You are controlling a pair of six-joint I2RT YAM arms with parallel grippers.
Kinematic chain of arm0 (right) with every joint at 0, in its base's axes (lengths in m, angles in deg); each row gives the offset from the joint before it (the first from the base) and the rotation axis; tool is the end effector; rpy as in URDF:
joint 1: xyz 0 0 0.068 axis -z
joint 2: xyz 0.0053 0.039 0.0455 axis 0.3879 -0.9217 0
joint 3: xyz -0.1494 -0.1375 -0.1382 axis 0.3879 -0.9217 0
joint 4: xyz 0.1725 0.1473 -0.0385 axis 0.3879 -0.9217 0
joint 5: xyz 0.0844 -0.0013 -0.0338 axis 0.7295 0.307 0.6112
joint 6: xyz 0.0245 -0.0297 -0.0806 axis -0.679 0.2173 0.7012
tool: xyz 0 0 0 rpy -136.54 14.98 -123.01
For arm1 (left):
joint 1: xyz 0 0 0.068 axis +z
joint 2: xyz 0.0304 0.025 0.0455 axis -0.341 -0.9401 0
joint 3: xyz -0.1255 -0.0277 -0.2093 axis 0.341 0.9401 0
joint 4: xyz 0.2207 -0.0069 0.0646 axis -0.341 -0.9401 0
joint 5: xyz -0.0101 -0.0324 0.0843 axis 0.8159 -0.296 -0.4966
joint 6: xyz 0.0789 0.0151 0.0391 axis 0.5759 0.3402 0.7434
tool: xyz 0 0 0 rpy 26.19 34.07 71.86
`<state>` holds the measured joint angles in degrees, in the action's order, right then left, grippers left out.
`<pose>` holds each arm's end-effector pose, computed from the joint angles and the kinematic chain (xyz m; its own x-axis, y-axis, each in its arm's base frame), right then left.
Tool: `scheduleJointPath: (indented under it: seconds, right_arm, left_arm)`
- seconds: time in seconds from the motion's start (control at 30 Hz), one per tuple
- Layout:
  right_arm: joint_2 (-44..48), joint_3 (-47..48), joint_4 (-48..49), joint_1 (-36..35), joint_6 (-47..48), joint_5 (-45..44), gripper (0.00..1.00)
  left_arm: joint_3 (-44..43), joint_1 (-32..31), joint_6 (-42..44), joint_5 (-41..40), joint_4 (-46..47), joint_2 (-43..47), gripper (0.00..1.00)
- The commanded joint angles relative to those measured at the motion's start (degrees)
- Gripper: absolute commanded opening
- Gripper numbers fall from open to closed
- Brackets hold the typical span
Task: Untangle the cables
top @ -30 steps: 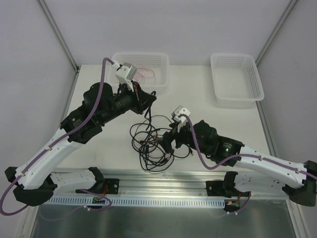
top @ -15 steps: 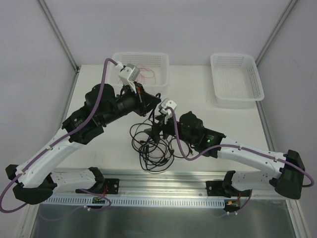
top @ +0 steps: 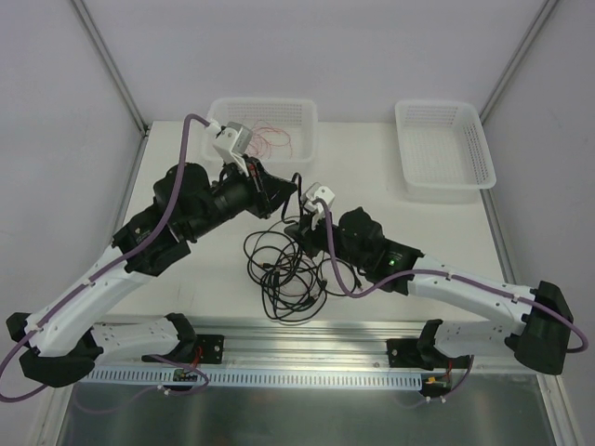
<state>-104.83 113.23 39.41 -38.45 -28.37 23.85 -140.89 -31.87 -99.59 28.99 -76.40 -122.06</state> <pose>0.1524 0.2673 0.3150 0.1003 -0.1557 -0.9827 -0.8383 0.5188 -0.1677 0.1453 -0.1801 0.4526 -0.2892 -0.3001 -0.9090 0.7066 0.5737 -0.4142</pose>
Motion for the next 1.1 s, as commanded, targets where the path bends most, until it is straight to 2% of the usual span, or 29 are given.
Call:
scheduleJointPath:
  seconds: [0.0, 0.03, 0.07, 0.1, 0.2, 0.23, 0.3, 0.37, 0.4, 0.43, 0.47, 0.57, 0.8, 0.97, 1.07]
  right_arm:
    - [5.0, -0.7, -2.2, 0.9, 1.1, -2.6, 0.01]
    - [6.6, -0.8, -3.4, 1.1, 1.2, -3.2, 0.01]
    - [7.3, -1.0, -6.0, 1.9, 1.4, -4.6, 0.01]
    - [8.2, -1.0, -7.6, 2.3, 1.4, -5.3, 0.01]
    - [10.8, 0.1, -15.7, 4.6, 1.6, -9.8, 0.01]
    - [11.5, 0.7, -18.0, 5.2, 1.7, -11.2, 0.01]
    - [13.0, 2.9, -24.4, 8.0, 1.6, -14.9, 0.01]
    - [13.9, 5.2, -29.5, 11.2, 2.1, -18.1, 0.01]
    - [14.1, 5.9, -30.8, 12.4, 2.3, -18.8, 0.01]
    - [14.1, 6.7, -32.0, 13.7, 2.4, -19.4, 0.01]
    - [14.2, 8.7, -34.2, 16.6, 2.6, -20.3, 0.01]
    - [12.8, 12.1, -37.2, 22.7, 3.2, -21.8, 0.01]
    - [4.1, 28.1, -37.6, 37.7, 6.1, -22.0, 0.01]
    - [-3.3, 34.3, -29.2, 48.4, 8.5, -21.5, 0.01]
    - [-9.9, 38.4, -24.3, 53.4, 9.2, -20.5, 0.01]
  left_arm:
    - [3.0, -0.1, -0.3, -7.0, 2.7, 2.4, 0.12]
    - [4.0, 0.1, -0.3, -8.4, 2.7, 2.7, 0.15]
    - [5.7, 0.7, -0.2, -10.8, 2.7, 3.5, 0.24]
    - [6.7, 0.7, -0.3, -11.7, 2.6, 3.8, 0.28]
    - [9.6, 2.1, -1.1, -12.9, 2.6, 5.3, 0.36]
    - [10.1, 2.4, -1.1, -12.8, 2.6, 5.8, 0.47]
    - [11.3, 2.5, -0.1, -12.9, 2.6, 7.4, 0.59]
    - [12.4, 2.7, 1.1, -14.1, 2.5, 9.5, 0.87]
    - [12.8, 2.7, 1.6, -14.3, 2.5, 10.3, 0.87]
    - [13.2, 2.8, 2.3, -14.5, 2.5, 11.8, 0.96]
    - [14.2, 2.8, 3.4, -14.5, 2.5, 12.7, 0.99]
    - [17.5, 2.9, 5.8, -15.3, 2.1, 15.5, 0.99]
    - [28.2, 3.6, 8.5, -17.6, -1.1, 17.9, 0.99]
    - [35.2, 4.9, 9.4, -19.9, -1.8, 17.5, 0.99]
    - [35.7, 5.1, 8.2, -17.8, -2.3, 15.5, 0.99]
